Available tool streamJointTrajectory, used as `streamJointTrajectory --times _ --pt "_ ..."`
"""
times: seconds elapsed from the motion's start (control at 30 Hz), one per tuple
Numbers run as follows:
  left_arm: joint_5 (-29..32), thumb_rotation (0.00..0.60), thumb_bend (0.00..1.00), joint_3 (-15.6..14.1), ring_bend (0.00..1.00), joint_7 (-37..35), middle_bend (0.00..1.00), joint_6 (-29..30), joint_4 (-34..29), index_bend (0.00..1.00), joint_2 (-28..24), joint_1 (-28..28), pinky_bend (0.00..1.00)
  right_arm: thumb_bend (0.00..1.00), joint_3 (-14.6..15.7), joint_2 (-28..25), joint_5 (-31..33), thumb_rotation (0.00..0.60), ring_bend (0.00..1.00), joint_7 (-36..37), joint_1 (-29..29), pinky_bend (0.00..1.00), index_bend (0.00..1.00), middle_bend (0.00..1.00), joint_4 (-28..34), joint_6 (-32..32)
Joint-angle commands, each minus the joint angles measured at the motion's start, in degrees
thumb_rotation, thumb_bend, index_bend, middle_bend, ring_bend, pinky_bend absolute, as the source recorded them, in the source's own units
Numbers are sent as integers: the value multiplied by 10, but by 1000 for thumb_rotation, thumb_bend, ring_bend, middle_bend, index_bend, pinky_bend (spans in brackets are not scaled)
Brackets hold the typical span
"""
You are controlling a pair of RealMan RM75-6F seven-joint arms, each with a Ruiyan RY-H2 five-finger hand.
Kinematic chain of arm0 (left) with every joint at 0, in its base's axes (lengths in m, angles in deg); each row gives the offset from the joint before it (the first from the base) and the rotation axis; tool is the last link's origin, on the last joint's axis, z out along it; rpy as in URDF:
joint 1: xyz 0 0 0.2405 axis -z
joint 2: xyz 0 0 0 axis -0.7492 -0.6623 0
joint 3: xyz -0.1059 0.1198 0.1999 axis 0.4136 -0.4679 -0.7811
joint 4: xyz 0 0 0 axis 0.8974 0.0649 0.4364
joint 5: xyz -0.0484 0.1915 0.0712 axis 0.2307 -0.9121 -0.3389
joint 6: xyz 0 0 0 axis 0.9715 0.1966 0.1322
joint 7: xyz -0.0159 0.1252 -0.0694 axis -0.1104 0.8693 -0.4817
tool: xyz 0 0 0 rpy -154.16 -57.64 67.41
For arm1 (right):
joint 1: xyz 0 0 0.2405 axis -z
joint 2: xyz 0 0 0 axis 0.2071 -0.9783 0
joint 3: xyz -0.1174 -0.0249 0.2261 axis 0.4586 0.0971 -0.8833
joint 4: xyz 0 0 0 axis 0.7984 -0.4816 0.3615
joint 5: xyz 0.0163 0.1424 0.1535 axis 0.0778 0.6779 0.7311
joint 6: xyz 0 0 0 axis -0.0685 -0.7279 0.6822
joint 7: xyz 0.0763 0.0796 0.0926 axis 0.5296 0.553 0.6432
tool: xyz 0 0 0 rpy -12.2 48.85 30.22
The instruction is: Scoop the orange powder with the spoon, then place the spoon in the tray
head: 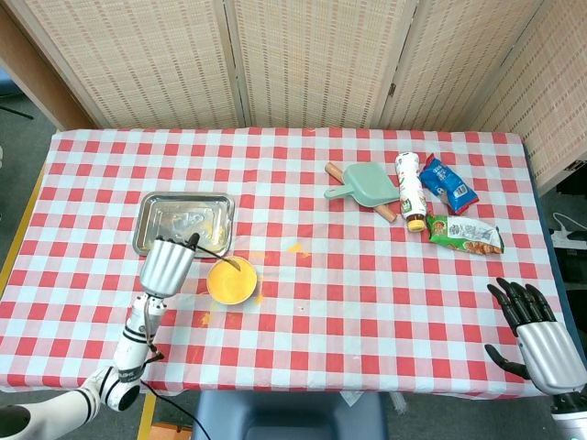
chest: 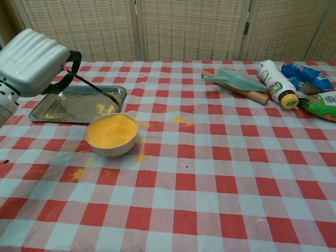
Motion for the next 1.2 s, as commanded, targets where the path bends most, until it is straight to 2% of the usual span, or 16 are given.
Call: streamJointTrajectory --times 0.03,0.23,0.47,0.63,0.87,0.97,1.03,1.13,1.2 --pt "35 600 784 33 1000 -32 1000 -25 46 953 26 21 1000 189 -1 1 2 600 0 -1 -1 0 0 0 0 2" --pt "84 600 785 69 1000 -66 1000 -82 173 953 80 64 1000 189 -4 3 12 600 0 -8 -5 0 0 0 1 12" --pt "115 600 782 69 1000 -79 1000 -164 361 953 150 101 1000 188 -9 5 25 600 0 -14 -7 0 0 0 2 18" --pt "126 600 775 64 1000 -106 1000 -208 431 953 174 104 1000 188 -11 5 30 600 0 -15 -8 0 0 0 2 20" --pt "134 600 703 58 1000 -124 1000 -233 465 921 188 104 1000 189 -11 7 31 600 0 -18 -9 0 0 0 3 22" --pt "140 600 624 60 1000 -137 1000 -235 463 756 189 104 1000 189 -11 8 32 600 0 -20 -9 0 0 0 3 23" --pt "147 600 576 64 1000 -143 1000 -235 459 538 190 103 1000 189 -12 8 32 600 0 -21 -9 0 0 0 3 23" --pt "163 600 538 74 1000 -127 1000 -252 449 279 190 102 1000 189 -11 8 33 600 0 -22 -9 0 0 0 3 22" --pt "167 600 518 75 1000 -122 1000 -257 434 215 186 98 1000 189 -10 8 30 600 0 -23 -8 0 0 0 4 21"
